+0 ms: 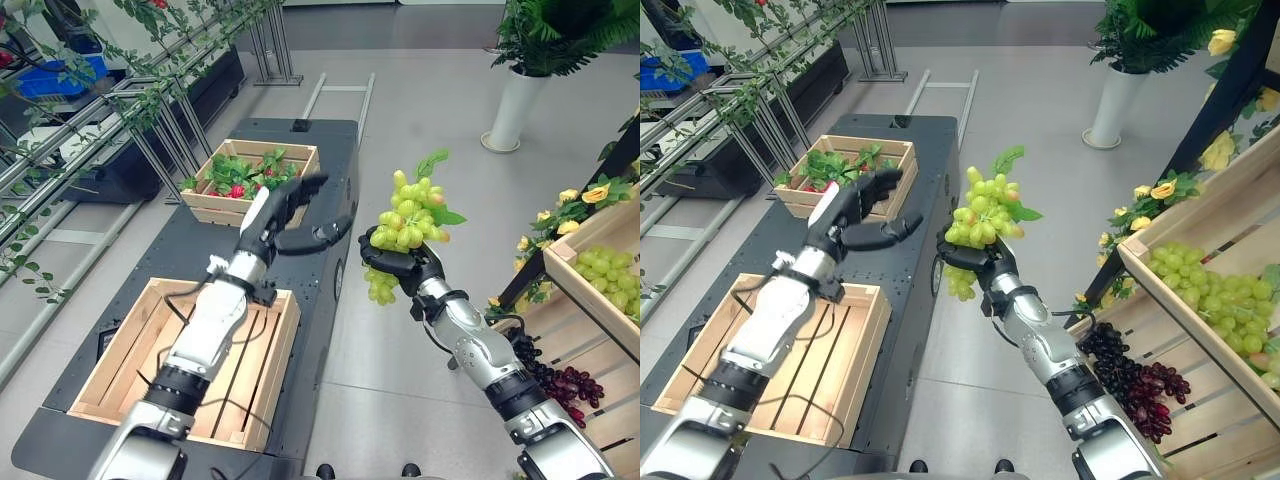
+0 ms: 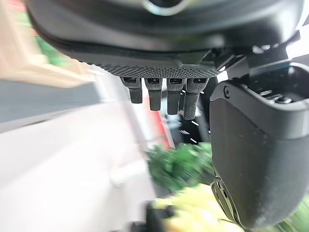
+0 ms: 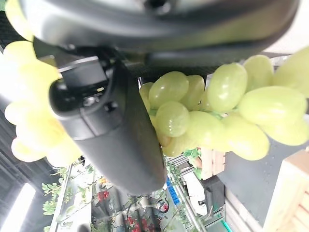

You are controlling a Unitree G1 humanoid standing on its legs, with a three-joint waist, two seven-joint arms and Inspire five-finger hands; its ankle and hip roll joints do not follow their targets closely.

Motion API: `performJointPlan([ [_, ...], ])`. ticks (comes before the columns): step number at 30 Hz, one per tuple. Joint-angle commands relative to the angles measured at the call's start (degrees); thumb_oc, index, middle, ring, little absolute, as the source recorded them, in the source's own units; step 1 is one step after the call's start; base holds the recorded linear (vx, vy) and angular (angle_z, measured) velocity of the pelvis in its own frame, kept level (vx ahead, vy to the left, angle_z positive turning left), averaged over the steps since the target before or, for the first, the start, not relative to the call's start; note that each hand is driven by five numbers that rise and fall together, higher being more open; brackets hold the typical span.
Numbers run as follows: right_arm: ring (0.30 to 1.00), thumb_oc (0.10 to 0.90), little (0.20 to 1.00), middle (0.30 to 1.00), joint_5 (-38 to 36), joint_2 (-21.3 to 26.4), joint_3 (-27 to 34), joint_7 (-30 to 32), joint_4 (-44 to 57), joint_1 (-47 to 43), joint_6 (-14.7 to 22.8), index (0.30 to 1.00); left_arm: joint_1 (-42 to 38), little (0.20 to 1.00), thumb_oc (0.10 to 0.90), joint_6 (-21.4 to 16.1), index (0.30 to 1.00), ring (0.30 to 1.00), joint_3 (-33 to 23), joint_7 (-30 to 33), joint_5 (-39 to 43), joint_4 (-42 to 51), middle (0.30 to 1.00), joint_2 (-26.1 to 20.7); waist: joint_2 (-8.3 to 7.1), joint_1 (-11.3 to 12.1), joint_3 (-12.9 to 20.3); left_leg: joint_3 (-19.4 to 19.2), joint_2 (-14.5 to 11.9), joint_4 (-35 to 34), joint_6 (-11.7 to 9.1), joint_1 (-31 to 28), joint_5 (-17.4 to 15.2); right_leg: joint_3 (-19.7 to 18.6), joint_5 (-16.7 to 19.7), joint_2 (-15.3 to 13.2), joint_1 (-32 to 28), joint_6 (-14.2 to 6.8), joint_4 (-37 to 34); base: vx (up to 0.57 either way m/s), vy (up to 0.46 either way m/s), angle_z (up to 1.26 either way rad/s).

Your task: Pick up the fruits from the basket on one side to the basket on the other side

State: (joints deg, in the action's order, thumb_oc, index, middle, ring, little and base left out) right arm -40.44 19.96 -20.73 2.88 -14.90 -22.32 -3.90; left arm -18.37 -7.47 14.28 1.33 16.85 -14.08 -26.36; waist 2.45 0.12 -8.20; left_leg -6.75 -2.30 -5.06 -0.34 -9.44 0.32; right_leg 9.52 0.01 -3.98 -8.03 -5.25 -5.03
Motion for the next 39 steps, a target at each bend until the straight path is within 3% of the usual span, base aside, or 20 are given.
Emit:
performJointPlan([
  [1, 0.3, 0.4, 0.3, 0.3, 3.8, 0.5, 5.0, -6.4, 7.9, -1.7, 3.3, 0.3, -3.4, 0.9, 0.8, -4.2, 0.9, 0.9, -1.2, 4.3, 3.0, -6.0, 0.9, 1.0, -3.21, -1.8, 5.6, -0.3, 1.0, 0.1, 0.8, 1.2, -2.2, -1.9, 1.7, -0.7, 1.3, 1.7, 0.0, 0.01, 0.001, -0.04],
  [5, 0.3, 0.4, 0.3, 0.3, 4.8, 3.0, 7.4, -8.2, 9.8, 0.3, 2.7, 0.3, 0.4, 0.9, 0.8, -2.8, 0.9, 0.9, -0.9, 1.8, 9.1, -9.6, 0.9, 5.4, -3.76, -2.6, 5.0, -1.4, 0.8, 0.1, 0.8, 0.8, -2.4, -2.8, 2.0, -0.5, 1.5, 1.6, 0.0, 0.01, 0.002, -0.13],
  [10, 0.3, 0.4, 0.3, 0.3, 5.9, 5.0, 10.6, -9.0, 11.8, 1.7, 2.3, 0.3, 4.2, 0.9, 0.8, -4.6, 0.9, 0.9, -0.8, 1.2, 11.1, -12.7, 0.9, 8.2, -4.34, -3.3, 4.4, -2.6, 0.5, 0.1, 0.8, 0.3, -2.9, -4.0, 2.2, -0.3, 1.6, 1.5, 0.0, 0.0, 0.001, -0.1],
  [15, 0.3, 0.4, 0.3, 0.3, 7.1, 7.8, 13.8, -11.0, 14.2, 4.5, 2.8, 0.3, 6.3, 0.9, 0.8, -7.0, 0.9, 0.9, -1.7, 1.6, 9.3, -12.4, 0.9, 8.4, -4.93, -4.0, 4.0, -3.7, 0.2, 0.1, 0.8, 0.2, -2.9, -5.2, 2.8, -0.1, 1.9, 1.4, 0.0, 0.0, 0.006, -0.18],
  [22, 0.3, 0.4, 0.3, 0.3, 9.6, 12.3, 17.3, -13.9, 17.9, 7.2, 2.9, 0.3, 7.3, 0.9, 0.8, -7.1, 0.9, 0.9, -1.2, 0.7, 8.2, -10.2, 0.9, 7.2, -5.34, -5.1, 3.4, -4.5, 0.0, 0.1, 0.8, 0.2, -3.1, -6.4, 3.3, 0.2, 2.5, 1.1, 0.0, -0.01, 0.009, -0.03],
  [39, 0.3, 0.4, 0.3, 0.3, 6.8, 21.7, 27.2, -20.4, 28.3, 11.6, 2.3, 0.3, 7.4, 0.9, 0.8, -7.4, 0.9, 0.9, -0.2, -2.6, 10.1, -12.2, 0.9, 8.2, -5.87, -10.9, 2.9, -9.9, -0.2, 0.1, 0.7, -0.7, -3.9, -12.3, 5.0, 1.2, 4.3, 0.2, 0.0, -0.01, 0.037, -0.14],
])
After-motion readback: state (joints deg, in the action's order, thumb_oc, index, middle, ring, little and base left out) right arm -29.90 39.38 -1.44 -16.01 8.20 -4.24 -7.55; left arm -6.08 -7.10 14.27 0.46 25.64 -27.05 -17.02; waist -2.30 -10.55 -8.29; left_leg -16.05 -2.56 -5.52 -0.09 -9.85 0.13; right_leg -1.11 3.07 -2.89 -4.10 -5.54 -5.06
